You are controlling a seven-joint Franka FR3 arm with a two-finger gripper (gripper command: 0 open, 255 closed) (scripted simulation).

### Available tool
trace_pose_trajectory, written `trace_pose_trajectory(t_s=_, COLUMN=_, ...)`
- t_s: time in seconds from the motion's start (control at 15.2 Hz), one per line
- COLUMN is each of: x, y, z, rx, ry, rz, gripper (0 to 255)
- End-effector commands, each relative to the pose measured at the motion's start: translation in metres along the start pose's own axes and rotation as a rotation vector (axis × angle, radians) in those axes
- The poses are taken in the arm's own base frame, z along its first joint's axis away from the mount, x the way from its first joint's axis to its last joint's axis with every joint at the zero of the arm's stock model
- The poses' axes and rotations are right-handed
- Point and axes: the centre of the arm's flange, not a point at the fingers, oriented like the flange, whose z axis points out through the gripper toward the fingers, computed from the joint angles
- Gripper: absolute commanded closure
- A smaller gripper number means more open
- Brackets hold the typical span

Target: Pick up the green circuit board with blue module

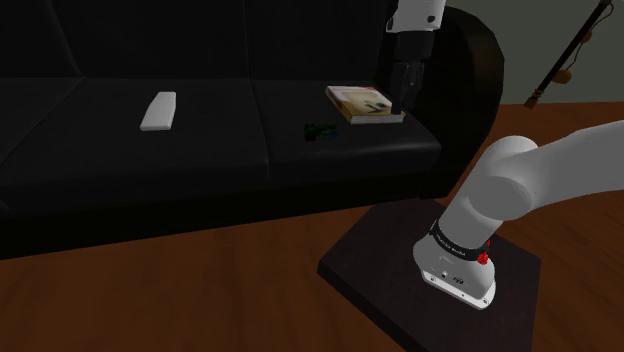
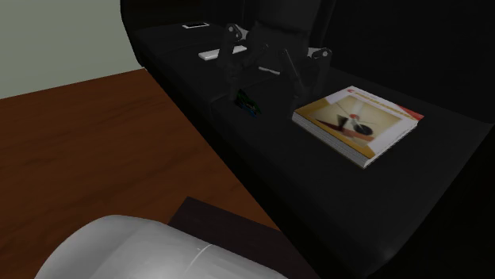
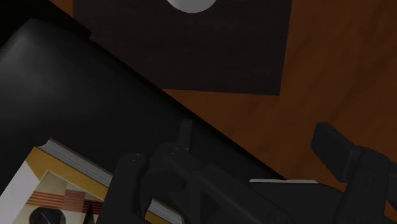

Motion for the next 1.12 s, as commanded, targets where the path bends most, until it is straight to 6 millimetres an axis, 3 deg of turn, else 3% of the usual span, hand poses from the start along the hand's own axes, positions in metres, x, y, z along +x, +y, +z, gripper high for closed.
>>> trace_pose_trajectory(t_s=0.0, x=0.000, y=0.000, z=0.000, rx=0.000, ry=0.000, rz=0.000, gripper=0)
trace_pose_trajectory(t_s=0.86, x=0.112, y=-0.098, z=0.047, rx=-0.302, ry=0.292, rz=-0.062, gripper=0)
trace_pose_trajectory(t_s=1.06, x=0.116, y=-0.096, z=0.062, rx=-0.302, ry=0.292, rz=-0.062, gripper=0)
